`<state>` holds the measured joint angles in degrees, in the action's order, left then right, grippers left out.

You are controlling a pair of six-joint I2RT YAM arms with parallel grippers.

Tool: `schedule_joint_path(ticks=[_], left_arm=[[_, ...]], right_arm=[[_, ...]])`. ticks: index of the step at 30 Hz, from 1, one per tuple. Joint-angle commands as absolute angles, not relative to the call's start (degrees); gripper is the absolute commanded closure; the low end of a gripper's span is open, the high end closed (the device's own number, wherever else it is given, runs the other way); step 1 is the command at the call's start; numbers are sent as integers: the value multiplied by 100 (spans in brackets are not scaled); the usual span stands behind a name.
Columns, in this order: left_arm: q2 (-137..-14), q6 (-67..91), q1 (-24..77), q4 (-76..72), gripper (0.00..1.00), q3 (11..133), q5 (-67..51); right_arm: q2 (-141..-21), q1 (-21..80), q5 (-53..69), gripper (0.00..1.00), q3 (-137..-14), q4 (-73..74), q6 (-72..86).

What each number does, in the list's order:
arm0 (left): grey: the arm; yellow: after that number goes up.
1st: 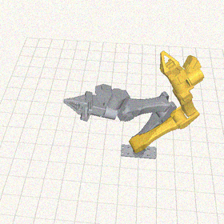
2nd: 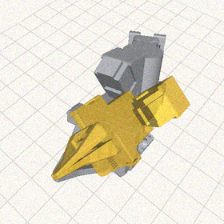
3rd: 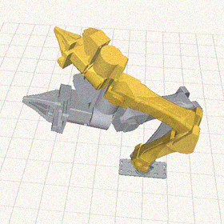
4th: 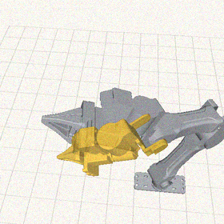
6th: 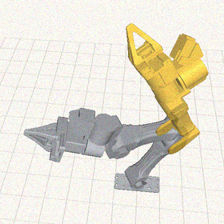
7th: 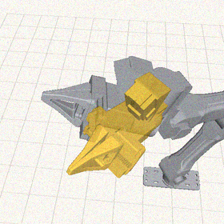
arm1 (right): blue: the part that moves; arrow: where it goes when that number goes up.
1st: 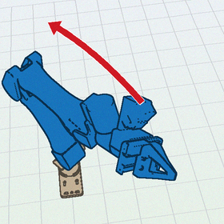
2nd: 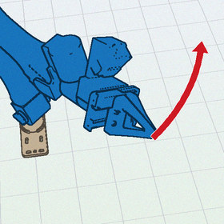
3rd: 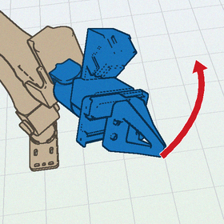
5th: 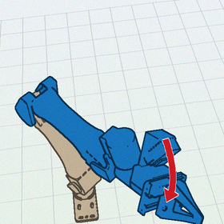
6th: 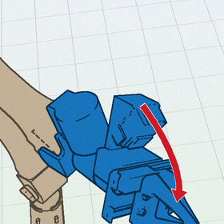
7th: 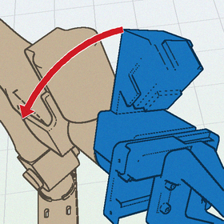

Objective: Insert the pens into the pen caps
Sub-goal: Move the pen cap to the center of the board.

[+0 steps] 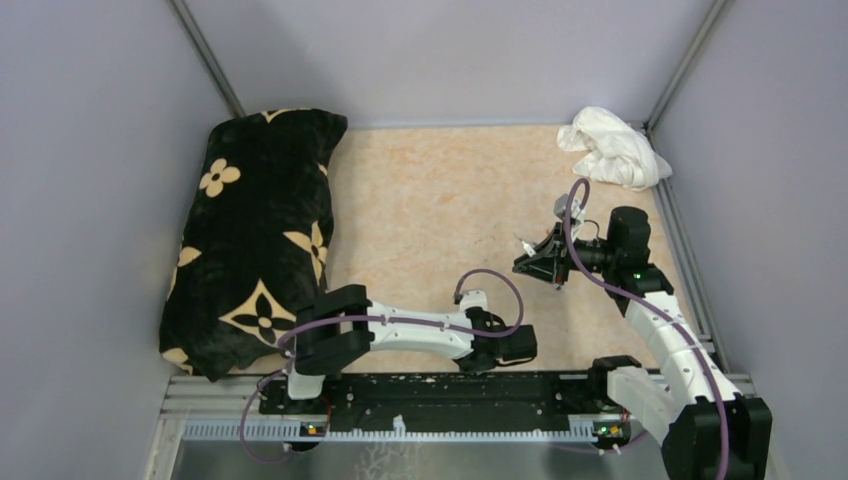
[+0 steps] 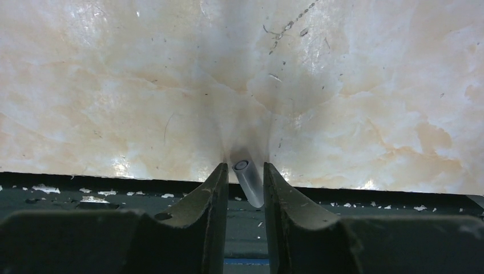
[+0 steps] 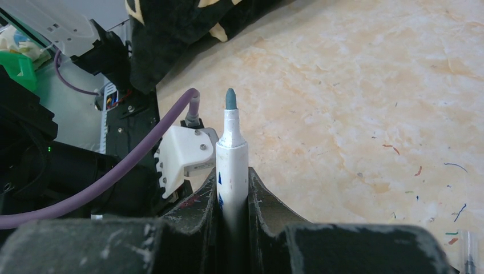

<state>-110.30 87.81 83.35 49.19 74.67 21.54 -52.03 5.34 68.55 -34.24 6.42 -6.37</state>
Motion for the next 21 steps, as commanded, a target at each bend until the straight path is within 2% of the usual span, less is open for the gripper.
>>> schedule_joint_path(ticks=[1, 9, 15, 21], left_arm=[[-11244, 8675, 8306, 4957, 67, 7587, 1943], [-11215, 8517, 8177, 4902, 78, 7433, 1958], [-10873, 7676, 7772, 4088, 89, 6835, 1997], [-10631, 6493, 7189, 3686, 90, 6437, 2288]], right_arm=[[-5113, 501, 6882, 100, -3612, 431, -626], [-5109, 492, 6890, 100, -3629, 444, -624], [-5097, 472, 6888, 100, -3639, 466, -633], [-5097, 437, 6901, 100, -3630, 465, -633]])
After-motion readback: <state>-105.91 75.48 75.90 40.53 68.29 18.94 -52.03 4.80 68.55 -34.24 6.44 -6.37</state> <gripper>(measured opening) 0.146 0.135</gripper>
